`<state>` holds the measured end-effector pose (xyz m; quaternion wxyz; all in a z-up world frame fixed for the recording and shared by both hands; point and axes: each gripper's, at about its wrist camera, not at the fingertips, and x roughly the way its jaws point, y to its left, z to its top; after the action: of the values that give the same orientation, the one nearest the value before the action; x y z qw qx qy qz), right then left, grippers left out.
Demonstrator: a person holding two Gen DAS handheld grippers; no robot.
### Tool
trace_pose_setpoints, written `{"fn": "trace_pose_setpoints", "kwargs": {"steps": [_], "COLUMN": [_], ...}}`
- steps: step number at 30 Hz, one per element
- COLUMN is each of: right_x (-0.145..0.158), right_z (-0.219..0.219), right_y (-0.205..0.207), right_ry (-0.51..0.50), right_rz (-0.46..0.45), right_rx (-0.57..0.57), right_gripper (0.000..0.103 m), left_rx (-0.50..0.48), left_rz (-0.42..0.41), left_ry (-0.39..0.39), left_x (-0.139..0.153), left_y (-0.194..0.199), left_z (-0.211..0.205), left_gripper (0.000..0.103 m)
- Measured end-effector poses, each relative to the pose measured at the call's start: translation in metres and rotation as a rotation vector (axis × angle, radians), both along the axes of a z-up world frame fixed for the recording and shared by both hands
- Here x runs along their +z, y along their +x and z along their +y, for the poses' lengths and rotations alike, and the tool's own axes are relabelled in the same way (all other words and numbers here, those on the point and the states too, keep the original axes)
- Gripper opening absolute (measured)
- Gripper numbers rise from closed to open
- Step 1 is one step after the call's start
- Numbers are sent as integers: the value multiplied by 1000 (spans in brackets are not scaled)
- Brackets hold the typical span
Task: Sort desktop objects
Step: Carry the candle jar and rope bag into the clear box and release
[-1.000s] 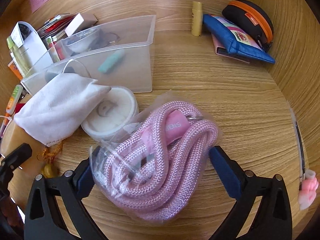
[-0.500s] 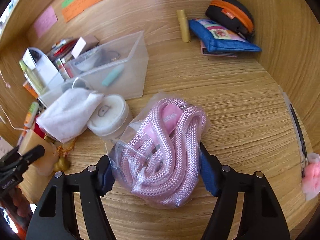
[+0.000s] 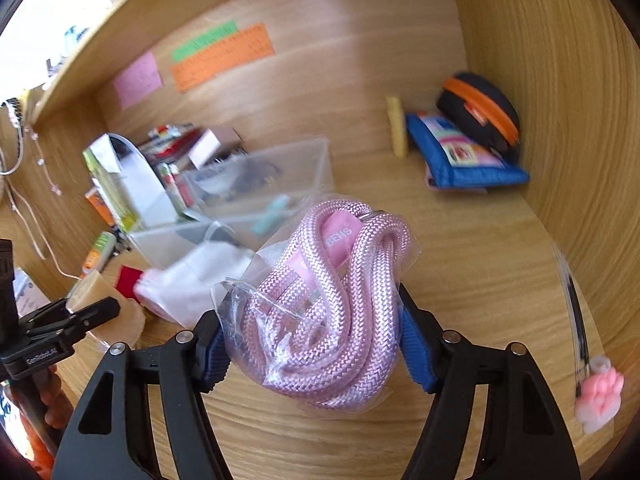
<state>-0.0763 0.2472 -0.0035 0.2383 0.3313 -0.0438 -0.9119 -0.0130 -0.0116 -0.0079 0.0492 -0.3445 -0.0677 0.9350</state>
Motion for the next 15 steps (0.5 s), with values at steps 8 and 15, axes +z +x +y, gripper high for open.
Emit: {"fn": "trace_pose_setpoints", "kwargs": {"steps": [8,15], "right_x": [15,23], "right_z": [-17,-31], "right_y": [-7,-18], "right_ry": [-27,-42], "right_rz": [49,72], "right_rx": [61,95], "right_gripper": [67,67], "left_rx": [28,70], "left_rz": [36,75], "left_ry": [26,16], "left_x": [21,43], "left_y": [-6,-16], "left_z": [-18,-37], "left_gripper": [57,57]}}
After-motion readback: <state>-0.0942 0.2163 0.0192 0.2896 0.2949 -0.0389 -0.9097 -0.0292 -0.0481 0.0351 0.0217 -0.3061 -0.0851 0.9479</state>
